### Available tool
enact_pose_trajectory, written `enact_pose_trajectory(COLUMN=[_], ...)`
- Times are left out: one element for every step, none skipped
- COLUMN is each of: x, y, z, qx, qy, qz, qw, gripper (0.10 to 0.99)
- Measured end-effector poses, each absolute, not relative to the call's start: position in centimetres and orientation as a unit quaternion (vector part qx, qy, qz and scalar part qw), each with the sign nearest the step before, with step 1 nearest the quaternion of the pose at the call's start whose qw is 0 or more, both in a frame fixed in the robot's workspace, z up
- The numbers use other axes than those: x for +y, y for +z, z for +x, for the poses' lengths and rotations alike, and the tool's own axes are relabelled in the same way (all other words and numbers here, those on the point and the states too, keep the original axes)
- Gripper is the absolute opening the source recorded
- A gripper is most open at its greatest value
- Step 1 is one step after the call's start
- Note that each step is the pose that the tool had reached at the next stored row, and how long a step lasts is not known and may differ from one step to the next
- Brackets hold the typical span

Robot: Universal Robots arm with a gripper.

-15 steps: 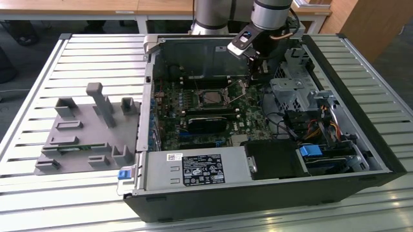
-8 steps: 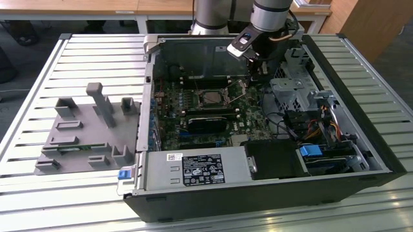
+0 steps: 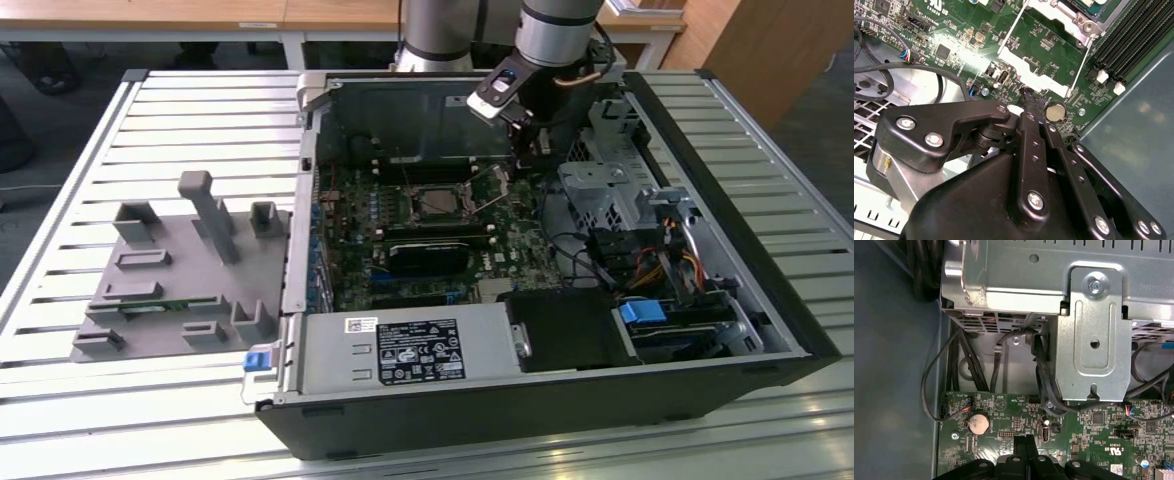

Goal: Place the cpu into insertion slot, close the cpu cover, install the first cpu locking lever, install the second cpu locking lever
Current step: 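Close the cpu cover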

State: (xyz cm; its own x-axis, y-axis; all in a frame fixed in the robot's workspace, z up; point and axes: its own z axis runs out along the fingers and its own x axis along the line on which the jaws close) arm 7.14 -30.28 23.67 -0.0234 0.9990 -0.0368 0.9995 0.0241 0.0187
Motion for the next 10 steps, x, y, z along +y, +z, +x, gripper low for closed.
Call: enact_pose_trajectory(x=[-30.28, -30.28, -30.28, -30.28, -30.28, -30.28, -30.28, -30.28, -30.28, -30.28], y=[23.68, 23.7, 23.71, 23.73, 23.75, 23.76, 23.77, 23.77, 23.77, 23.77], z=[7.1, 7.07, 7.03, 6.98, 6.93, 6.87, 6.79, 6.68, 6.57, 6.47], qx=[0.715, 0.715, 0.715, 0.715, 0.715, 0.715, 0.715, 0.715, 0.715, 0.715], qy=[-0.006, -0.006, -0.006, -0.006, -0.006, -0.006, -0.006, -0.006, -0.006, -0.006], qz=[0.699, 0.699, 0.699, 0.699, 0.699, 0.698, 0.699, 0.699, 0.699, 0.699], qw=[0.02, 0.02, 0.02, 0.02, 0.02, 0.019, 0.02, 0.02, 0.02, 0.02], gripper=[0.106, 0.106, 0.106, 0.106, 0.106, 0.106, 0.106, 0.106, 0.106, 0.106])
